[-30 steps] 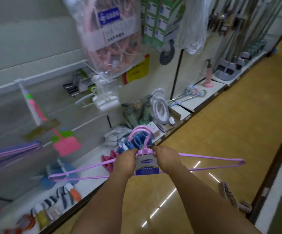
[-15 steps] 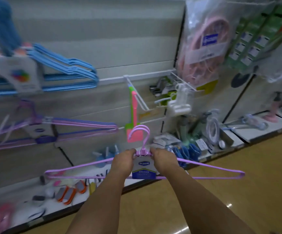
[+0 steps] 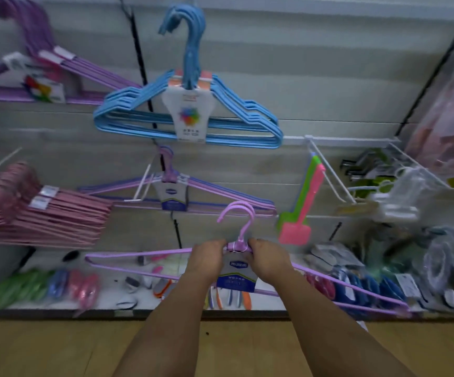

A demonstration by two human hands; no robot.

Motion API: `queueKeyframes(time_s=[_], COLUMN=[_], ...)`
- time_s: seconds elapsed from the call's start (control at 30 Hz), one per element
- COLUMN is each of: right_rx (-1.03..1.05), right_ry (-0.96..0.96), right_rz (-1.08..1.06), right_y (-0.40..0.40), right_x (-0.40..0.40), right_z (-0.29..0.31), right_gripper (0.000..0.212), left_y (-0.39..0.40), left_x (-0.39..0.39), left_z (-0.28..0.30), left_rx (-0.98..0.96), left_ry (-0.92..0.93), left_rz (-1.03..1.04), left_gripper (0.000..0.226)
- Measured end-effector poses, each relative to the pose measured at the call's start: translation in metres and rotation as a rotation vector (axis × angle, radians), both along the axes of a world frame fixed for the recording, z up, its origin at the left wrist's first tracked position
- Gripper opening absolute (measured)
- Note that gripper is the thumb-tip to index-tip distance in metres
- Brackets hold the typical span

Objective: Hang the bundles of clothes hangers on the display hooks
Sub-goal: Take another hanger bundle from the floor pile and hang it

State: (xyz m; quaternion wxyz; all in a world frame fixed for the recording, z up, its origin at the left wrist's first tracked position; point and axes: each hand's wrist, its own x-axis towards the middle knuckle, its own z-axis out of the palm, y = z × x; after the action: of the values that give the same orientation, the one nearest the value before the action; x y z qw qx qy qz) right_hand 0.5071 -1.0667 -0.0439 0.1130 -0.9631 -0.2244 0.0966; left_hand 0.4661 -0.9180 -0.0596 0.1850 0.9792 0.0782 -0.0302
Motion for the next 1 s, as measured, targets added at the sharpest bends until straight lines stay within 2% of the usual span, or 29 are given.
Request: queueKeyframes(time_s=[0.3,0.47,0.57,0.73,1.0], right_rx=[-0.009,0.045,0.063,0.091,0.079], right_ry=[-0.006,-0.032,-0.048,-0.037,-0.046], right_rz=[0.14,0.068,0.019,-0.067,-0.138], right_y=[0.07,0.093,0.108,0.126,0.141], right_x=[0.019,0.022,0.023,0.019,0.005], right_z=[0.003,0.0,-0.004,-0.008,-0.011], right_gripper=[0.029,0.027,0.023,0.02,0.022], left_y=[0.058,0.075,0.091,0.113,0.133], left_x=[0.002,0.008,0.012,0.02,0.025], left_z=[0.001,0.0,-0.004,-0.01,-0.014], left_rx=[-0.037,-0.01,0.01,-0.049,-0.014], left_ry=[0.022,0.001,0.051,0.105,0.193], left_rz=[0.153,0.207,0.235,0.17,0.052], left_gripper=[0.031,0.032,0.033,0.033,0.034])
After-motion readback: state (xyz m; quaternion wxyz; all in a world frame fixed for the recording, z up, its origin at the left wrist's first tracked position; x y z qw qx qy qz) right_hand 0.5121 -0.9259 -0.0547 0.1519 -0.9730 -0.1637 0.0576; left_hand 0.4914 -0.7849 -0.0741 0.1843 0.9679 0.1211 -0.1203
